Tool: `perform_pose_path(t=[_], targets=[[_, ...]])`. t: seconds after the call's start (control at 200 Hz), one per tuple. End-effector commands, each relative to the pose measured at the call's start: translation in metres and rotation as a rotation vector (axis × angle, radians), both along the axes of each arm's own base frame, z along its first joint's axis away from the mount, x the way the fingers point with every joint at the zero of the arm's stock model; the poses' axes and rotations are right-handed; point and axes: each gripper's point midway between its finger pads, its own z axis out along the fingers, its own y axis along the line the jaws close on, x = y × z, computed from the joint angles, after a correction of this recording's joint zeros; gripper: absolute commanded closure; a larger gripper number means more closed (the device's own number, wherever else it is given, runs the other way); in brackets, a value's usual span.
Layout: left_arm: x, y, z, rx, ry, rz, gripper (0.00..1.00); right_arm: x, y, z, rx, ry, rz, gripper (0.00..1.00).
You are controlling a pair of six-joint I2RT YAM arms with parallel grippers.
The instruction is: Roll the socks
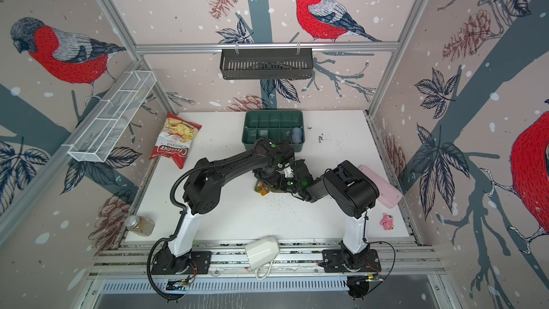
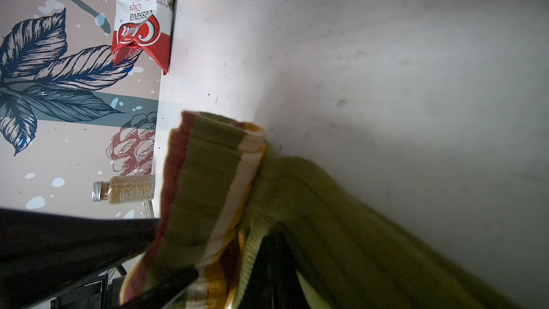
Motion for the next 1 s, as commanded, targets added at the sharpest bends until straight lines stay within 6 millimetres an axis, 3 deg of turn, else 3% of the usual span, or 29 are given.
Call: perform_pose_path(t=[0.0,0.32,0.745,0.996], targets=[[-0.006,-0.008,0.004,-0.053,0.023,-0.011,0.76,-0.008,-0.006,-0.015,-0.043,0.055,-0.002,0.92],[-0.009,-0.019,0.005,-0.127,0.032,-0.025,0.75,-0.009,-0.007,-0.018,-0.05,0.062,-0.004,0.92],[-0.01,-0.017,-0.022,-0.228,0.079,-0.002,0.79,-0.01,-0.011,-0.02,-0.054,0.07,-0.008,0.92],[-0.008,-0.014,-0.027,-0.342,0.099,0.032,0.81,-0.013,-0.015,-0.002,0.006,0.056,-0.001,0.88]])
